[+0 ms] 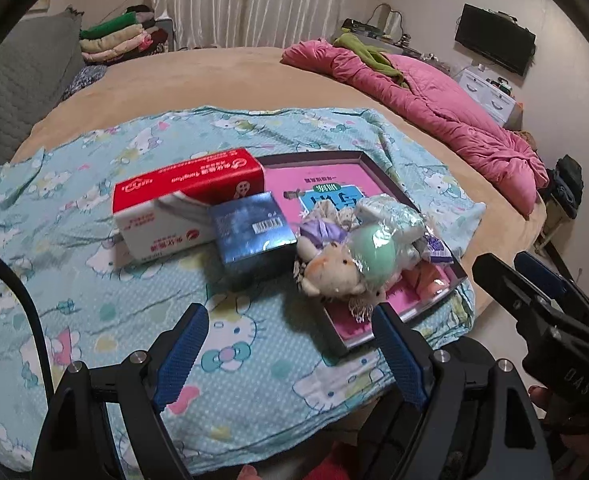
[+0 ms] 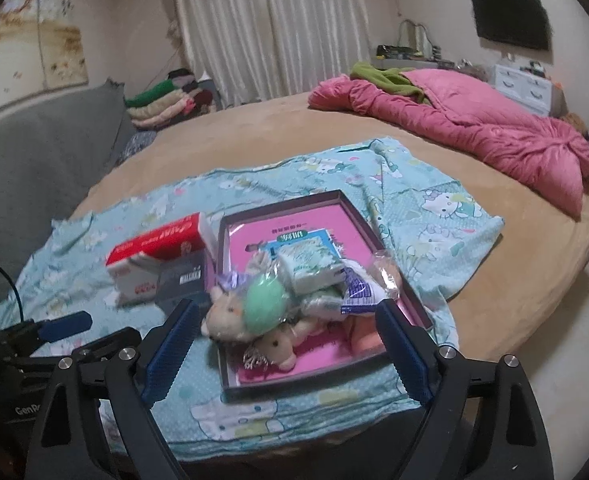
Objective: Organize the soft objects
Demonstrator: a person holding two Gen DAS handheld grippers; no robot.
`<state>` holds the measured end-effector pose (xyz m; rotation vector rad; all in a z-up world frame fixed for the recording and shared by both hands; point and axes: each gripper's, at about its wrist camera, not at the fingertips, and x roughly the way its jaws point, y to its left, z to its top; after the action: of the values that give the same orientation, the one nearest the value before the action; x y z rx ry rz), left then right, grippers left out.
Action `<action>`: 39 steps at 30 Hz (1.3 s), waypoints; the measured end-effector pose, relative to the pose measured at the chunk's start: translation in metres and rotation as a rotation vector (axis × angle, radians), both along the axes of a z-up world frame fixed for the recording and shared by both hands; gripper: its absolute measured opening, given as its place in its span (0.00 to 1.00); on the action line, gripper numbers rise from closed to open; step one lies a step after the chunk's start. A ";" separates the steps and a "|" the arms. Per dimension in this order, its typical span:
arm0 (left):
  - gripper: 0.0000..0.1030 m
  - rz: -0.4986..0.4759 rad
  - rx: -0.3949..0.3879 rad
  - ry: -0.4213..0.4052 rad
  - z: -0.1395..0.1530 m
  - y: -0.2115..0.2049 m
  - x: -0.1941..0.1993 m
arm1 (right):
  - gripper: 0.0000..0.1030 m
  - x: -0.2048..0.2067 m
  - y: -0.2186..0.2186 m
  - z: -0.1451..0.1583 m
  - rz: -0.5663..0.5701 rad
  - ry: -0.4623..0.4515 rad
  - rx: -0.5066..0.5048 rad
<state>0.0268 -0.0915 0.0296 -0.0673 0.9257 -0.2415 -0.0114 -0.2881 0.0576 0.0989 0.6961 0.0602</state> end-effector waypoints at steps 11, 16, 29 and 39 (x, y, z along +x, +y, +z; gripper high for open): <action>0.81 0.009 0.010 -0.019 0.011 0.002 -0.016 | 0.87 -0.018 0.004 0.001 0.004 -0.016 -0.019; 0.81 0.010 0.013 -0.019 0.013 0.002 -0.021 | 0.87 -0.022 0.006 0.000 0.005 0.004 -0.011; 0.81 0.008 0.041 0.001 0.004 0.000 -0.025 | 0.88 -0.026 0.008 -0.008 0.010 0.021 -0.011; 0.81 0.013 0.051 0.025 -0.008 0.000 -0.022 | 0.88 -0.023 0.012 -0.018 0.027 0.055 -0.009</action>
<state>0.0053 -0.0920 0.0217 -0.0295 0.9560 -0.2049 -0.0343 -0.2756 0.0398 0.0824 0.7525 0.0801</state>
